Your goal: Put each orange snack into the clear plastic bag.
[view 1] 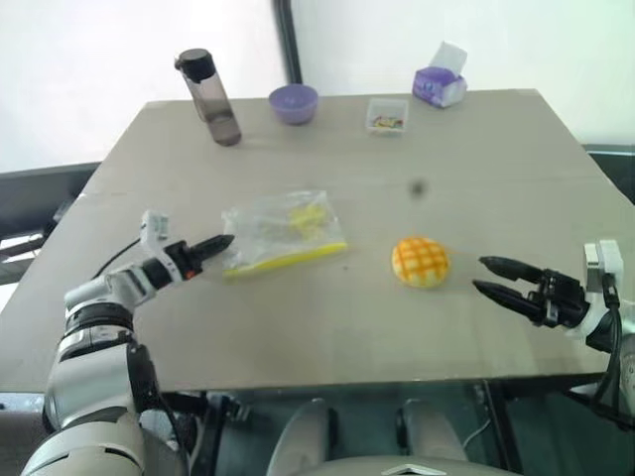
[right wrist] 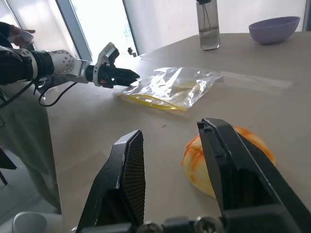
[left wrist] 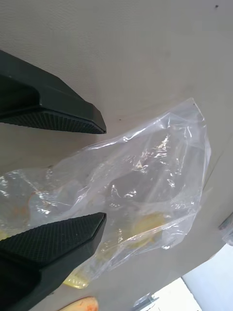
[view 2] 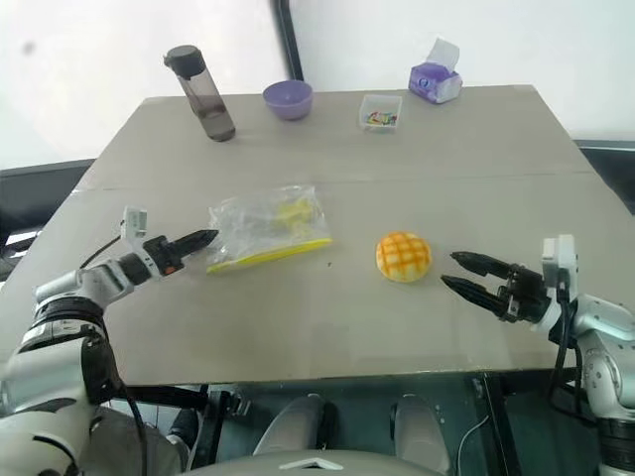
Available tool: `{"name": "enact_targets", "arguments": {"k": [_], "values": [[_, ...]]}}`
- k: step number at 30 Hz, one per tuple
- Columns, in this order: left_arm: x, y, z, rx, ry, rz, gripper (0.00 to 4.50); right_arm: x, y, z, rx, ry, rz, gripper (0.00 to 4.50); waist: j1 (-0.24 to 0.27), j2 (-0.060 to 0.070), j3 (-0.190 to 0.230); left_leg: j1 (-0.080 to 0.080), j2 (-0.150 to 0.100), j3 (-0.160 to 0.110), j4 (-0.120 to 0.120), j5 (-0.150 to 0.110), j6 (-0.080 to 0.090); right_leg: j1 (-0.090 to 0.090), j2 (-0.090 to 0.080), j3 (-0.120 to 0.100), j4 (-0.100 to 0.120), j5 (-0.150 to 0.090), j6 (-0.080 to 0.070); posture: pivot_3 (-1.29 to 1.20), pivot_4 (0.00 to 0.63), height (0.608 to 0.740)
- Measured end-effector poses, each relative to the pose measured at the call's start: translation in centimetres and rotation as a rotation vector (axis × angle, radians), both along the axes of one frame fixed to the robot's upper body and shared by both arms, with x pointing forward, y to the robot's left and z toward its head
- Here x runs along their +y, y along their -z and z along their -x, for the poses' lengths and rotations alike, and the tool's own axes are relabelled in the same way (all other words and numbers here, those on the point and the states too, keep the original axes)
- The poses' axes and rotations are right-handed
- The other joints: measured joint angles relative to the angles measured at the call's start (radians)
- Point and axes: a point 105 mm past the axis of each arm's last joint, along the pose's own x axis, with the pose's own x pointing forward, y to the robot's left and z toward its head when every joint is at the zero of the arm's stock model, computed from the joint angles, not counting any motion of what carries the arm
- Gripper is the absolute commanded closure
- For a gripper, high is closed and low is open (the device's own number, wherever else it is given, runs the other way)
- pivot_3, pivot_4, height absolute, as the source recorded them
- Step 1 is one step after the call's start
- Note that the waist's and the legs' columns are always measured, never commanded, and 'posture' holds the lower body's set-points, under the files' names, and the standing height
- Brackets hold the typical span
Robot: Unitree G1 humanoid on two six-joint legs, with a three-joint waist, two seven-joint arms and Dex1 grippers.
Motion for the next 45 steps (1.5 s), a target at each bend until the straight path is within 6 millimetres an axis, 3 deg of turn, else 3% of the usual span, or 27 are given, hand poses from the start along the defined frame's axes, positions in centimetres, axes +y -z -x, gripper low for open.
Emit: {"name": "enact_targets", "arguments": {"k": [9, 12, 16, 17, 22, 25, 28, 29, 31, 33, 35, 40, 45], "values": [[-3.8, 0.0, 1.1, 0.074, 0.256, 0.055, 1.76, 0.1, -0.1, -0.1, -0.011, 0.008, -0.002, 2.50, 0.015, 0.002, -0.002, -0.004, -0.005, 0.000, -0.002, -0.003, 0.005, 0.001, -0.005, -0.001, -0.011, 0.001, -0.001, 0.00, 0.150, 0.740], [-4.1, 0.2, 1.0, 0.087, 0.253, 0.065, 2.63, 0.1, 0.0, -0.1, -0.011, 0.011, -0.001, 2.50, 0.022, 0.002, -0.002, -0.004, -0.004, 0.000, -0.005, -0.003, 0.005, 0.001, -0.006, -0.001, -0.014, 0.001, -0.001, 0.00, 0.150, 0.740], [-4.9, 0.7, 1.1, 0.106, 0.259, 0.113, 4.24, 0.2, 0.1, -0.1, -0.008, 0.020, -0.009, 2.50, 0.024, 0.002, -0.002, -0.005, -0.005, 0.000, -0.009, -0.003, 0.005, 0.000, -0.007, -0.001, -0.017, 0.000, 0.000, 0.00, 0.150, 0.740], [-5.2, 0.5, 1.0, 0.104, 0.269, 0.116, 4.44, 0.2, 0.2, -0.1, -0.008, 0.023, -0.012, 2.50, 0.027, 0.004, -0.003, -0.004, -0.005, 0.000, -0.010, -0.003, 0.005, 0.001, -0.008, -0.001, -0.017, 0.000, 0.000, 0.00, 0.150, 0.740], [-5.6, 0.8, 1.1, 0.107, 0.265, 0.108, 4.44, 0.3, 0.3, -0.1, -0.003, 0.026, -0.012, 2.50, 0.025, 0.007, -0.005, -0.003, -0.005, 0.000, -0.012, -0.003, 0.005, 0.001, -0.008, -0.001, -0.017, 0.000, 0.000, 0.00, 0.150, 0.740], [-7.3, -0.1, 1.3, 0.074, 0.306, 0.194, 4.44, 0.5, 0.5, -0.1, -0.003, 0.022, 0.000, 2.50, 0.029, 0.008, -0.005, -0.005, -0.005, -0.001, -0.012, -0.003, 0.005, 0.001, -0.009, -0.002, -0.018, 0.000, 0.000, 0.00, 0.150, 0.740], [-11.8, -2.3, 2.9, 0.037, 0.439, 0.488, 4.44, 1.2, 0.5, -0.7, -0.013, 0.030, 0.006, 2.50, 0.025, -0.004, 0.002, -0.013, -0.004, -0.003, -0.010, -0.003, 0.005, -0.005, -0.010, -0.003, -0.019, 0.000, 0.000, 0.00, 0.150, 0.740], [-13.1, -3.8, 3.9, 0.020, 0.501, 0.605, 4.44, 2.3, -0.3, -1.2, -0.054, 0.021, 0.000, 2.50, 0.016, -0.012, 0.006, -0.024, -0.002, -0.003, -0.007, -0.002, 0.004, -0.018, -0.008, -0.002, -0.014, 0.001, 0.000, 0.00, 0.150, 0.740], [-13.6, -5.8, 4.7, -0.016, 0.551, 0.676, 4.44, 3.2, -0.9, -1.7, -0.100, 0.022, 0.018, 2.50, -0.001, -0.015, 0.006, -0.039, 0.001, -0.006, 0.002, 0.000, -0.001, -0.032, -0.004, -0.003, -0.010, 0.001, -0.001, 0.00, 0.150, 0.740], [-13.5, -8.7, 5.8, -0.089, 0.598, 0.732, 4.44, 4.3, -1.1, -2.7, -0.150, 0.056, 0.076, 2.50, -0.011, -0.015, 0.007, -0.039, 0.000, -0.005, 0.000, 0.000, -0.001, -0.034, -0.005, 0.000, -0.009, 0.001, -0.001, 0.00, 0.150, 0.740], [-13.9, -10.3, 6.8, -0.139, 0.633, 0.770, 4.44, 6.0, -1.1, -3.9, -0.194, 0.068, 0.153, 2.50, -0.013, -0.015, 0.006, -0.038, -0.001, -0.005, -0.001, 0.000, -0.001, -0.033, -0.005, 0.001, -0.010, 0.001, -0.001, 0.00, 0.150, 0.740], [-14.4, -10.2, 7.3, -0.124, 0.591, 0.846, 4.44, 8.9, 0.1, -5.2, -0.328, 0.014, 0.388, 2.50, 0.004, -0.018, 0.008, -0.038, -0.004, -0.006, 0.001, 0.000, -0.001, -0.033, -0.006, 0.000, -0.011, 0.001, -0.001, 0.00, 0.150, 0.740], [-15.0, -9.6, 7.6, -0.099, 0.553, 0.861, 4.44, 10.5, 0.9, -6.1, -0.379, -0.010, 0.431, 2.50, 0.004, -0.018, 0.008, -0.039, -0.003, -0.006, 0.001, 0.000, -0.001, -0.033, -0.007, 0.000, -0.012, 0.001, -0.001, 0.00, 0.150, 0.740]]}}
